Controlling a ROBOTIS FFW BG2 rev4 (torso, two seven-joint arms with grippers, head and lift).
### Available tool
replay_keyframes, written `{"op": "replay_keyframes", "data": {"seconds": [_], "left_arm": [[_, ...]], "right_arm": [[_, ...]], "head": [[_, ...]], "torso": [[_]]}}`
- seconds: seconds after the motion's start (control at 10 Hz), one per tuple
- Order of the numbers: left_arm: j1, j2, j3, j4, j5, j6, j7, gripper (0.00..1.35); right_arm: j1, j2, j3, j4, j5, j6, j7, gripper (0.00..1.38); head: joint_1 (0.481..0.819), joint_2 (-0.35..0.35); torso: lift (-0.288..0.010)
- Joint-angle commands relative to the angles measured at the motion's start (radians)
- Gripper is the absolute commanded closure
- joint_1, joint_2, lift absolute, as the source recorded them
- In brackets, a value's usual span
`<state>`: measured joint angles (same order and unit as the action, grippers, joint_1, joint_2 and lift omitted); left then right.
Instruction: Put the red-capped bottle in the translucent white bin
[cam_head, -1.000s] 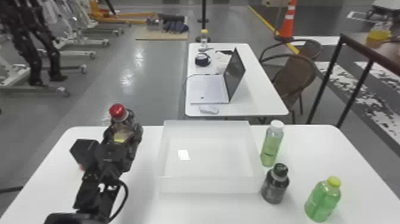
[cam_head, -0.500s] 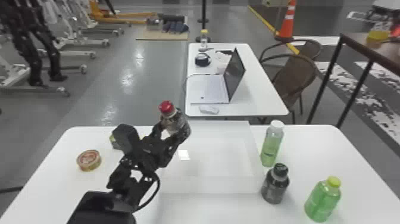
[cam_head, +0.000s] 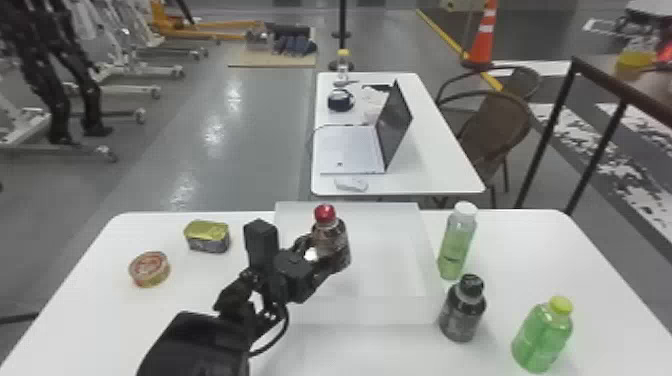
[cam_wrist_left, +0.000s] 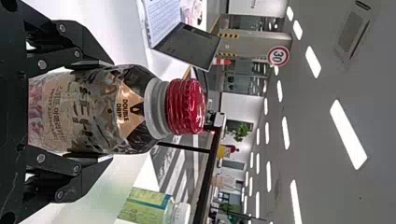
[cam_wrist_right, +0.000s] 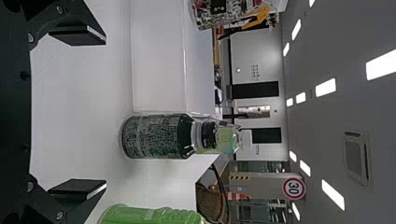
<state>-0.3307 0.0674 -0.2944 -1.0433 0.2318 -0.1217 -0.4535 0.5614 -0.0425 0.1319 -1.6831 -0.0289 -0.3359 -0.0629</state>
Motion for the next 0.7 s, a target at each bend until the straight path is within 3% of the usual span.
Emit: {"op": "replay_keyframes", "data": {"seconds": [0.0, 0.2, 0.3, 0.5, 0.6], "left_arm": [[-0.005, -0.001, 0.003, 0.016, -0.025, -0.004, -0.002, 0.79], [-0.005, -0.011, 0.023, 0.014, -0.063, -0.039, 0.001, 0.36], [-0.007, -0.011, 0.024, 0.014, -0.068, -0.045, 0.001, 0.23], [0.002, -0.011, 0.029, -0.012, -0.068, -0.045, 0.002, 0.15], [0.032, -0.008, 0.061, -0.089, -0.097, -0.022, 0.01, 0.15]], "right_arm": [[0.0, 0.001, 0.0, 0.0, 0.0, 0.0, 0.0, 0.2], [0.0, 0.0, 0.0, 0.0, -0.002, 0.0, 0.0, 0.2], [0.0, 0.0, 0.0, 0.0, -0.002, 0.0, 0.0, 0.2], [0.002, 0.0, 0.0, 0.0, -0.002, 0.0, 0.0, 0.2], [0.002, 0.0, 0.0, 0.0, -0.002, 0.0, 0.0, 0.2]], "head": [[0.549, 0.0], [0.549, 0.0], [0.549, 0.0], [0.549, 0.0], [0.549, 0.0]], "torso": [[-0.1], [-0.1], [-0.1], [-0.1], [-0.1]]}}
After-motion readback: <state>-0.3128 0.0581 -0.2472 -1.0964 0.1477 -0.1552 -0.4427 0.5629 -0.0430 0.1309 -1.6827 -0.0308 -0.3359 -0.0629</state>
